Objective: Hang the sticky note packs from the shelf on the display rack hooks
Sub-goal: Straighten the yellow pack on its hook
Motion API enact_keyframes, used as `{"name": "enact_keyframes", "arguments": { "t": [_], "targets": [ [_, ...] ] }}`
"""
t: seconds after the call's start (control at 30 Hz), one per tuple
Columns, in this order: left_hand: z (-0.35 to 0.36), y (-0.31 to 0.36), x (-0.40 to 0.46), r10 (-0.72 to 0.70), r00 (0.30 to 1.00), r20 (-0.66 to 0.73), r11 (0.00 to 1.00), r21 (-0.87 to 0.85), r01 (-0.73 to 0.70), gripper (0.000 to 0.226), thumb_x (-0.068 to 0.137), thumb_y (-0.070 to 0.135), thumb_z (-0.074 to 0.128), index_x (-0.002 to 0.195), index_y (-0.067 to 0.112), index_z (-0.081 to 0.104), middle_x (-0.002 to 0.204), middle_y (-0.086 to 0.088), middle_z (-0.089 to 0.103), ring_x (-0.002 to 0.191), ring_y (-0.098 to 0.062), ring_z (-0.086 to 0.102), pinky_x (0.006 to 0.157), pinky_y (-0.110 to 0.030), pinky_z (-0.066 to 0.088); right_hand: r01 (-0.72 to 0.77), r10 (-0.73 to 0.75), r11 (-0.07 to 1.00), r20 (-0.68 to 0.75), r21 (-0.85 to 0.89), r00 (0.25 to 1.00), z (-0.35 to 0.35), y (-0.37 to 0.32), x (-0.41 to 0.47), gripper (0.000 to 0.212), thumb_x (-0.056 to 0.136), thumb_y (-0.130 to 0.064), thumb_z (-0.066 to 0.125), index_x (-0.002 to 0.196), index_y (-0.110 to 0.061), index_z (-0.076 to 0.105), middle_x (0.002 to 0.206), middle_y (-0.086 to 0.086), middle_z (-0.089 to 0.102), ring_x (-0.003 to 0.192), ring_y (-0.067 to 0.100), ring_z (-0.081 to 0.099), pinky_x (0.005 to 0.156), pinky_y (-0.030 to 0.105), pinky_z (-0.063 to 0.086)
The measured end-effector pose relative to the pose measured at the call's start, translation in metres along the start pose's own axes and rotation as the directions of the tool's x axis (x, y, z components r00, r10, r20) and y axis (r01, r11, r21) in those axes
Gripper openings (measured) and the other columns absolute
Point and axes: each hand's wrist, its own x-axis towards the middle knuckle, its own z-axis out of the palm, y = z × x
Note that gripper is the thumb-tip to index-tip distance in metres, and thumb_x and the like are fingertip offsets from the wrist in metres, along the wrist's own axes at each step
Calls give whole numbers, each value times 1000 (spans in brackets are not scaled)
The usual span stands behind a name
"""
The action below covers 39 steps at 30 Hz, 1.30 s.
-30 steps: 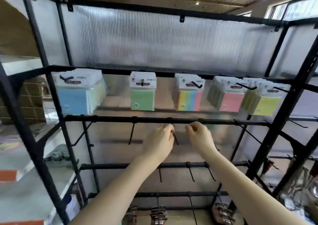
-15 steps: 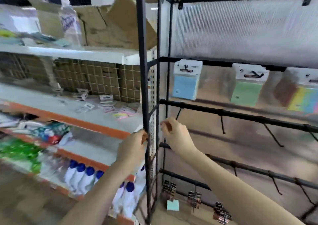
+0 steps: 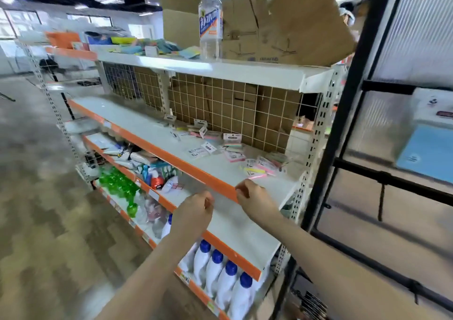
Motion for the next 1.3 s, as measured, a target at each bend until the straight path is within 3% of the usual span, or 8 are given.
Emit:
{"name": "enact_keyframes", "arguments": {
  "t": [0.27, 0.63, 0.8, 1.07, 1.17, 1.3],
  "targets": [
    [8, -48, 101, -27, 994, 103, 995, 95, 17, 25, 97, 18, 38, 109, 21, 59, 110, -2, 63, 91, -23, 59, 77, -35, 51, -22, 23, 998, 15, -53, 1000, 71, -11, 122, 17, 96, -22, 48, 101, -11, 59, 101, 7, 67, 82, 17, 56, 69, 27, 44],
    [23, -100, 200, 3, 1000, 22, 1000, 29, -3, 23, 95, 16, 42, 110, 21, 60, 108, 1, 64, 95, -18, 59, 67, -27, 40, -81, 95, 982, 73, -170, 993, 111, -1, 208, 23, 94, -15, 47, 113, -7, 58, 116, 12, 60, 109, 27, 56, 91, 33, 44],
    [44, -107, 263, 51, 993, 105, 999, 11, -53, 29, 94, 14, 44, 119, 21, 56, 119, -4, 60, 111, -23, 54, 85, -35, 48, -168, 172, 970, 10, -176, 985, 113, 12, 248, 27, 94, -14, 47, 118, -7, 56, 124, 12, 58, 116, 27, 53, 94, 31, 39],
    [85, -128, 352, 128, 964, 235, 977, 137, -163, 44, 93, 36, 49, 132, 16, 41, 134, -8, 45, 129, -28, 35, 102, -38, 34, -331, 299, 904, -151, -270, 942, 115, 37, 323, 32, 93, -17, 47, 123, -13, 55, 129, 11, 51, 120, 31, 46, 95, 35, 38],
    [94, -142, 373, 177, 947, 268, 967, 131, -217, 60, 88, 55, 52, 134, 19, 38, 138, -5, 41, 131, -25, 33, 104, -36, 29, -320, 293, 856, -127, -406, 947, 118, 46, 349, 43, 95, -23, 47, 135, -7, 46, 140, 13, 42, 129, 31, 38, 106, 35, 32],
    [102, -159, 388, 285, 915, 284, 941, 98, -324, 68, 83, 63, 52, 134, 21, 37, 139, -1, 37, 131, -22, 32, 107, -34, 25, -376, 377, 795, -99, -476, 921, 121, 54, 368, 58, 96, -37, 47, 143, -5, 35, 146, 14, 36, 134, 33, 33, 110, 39, 29]
  ]
}}
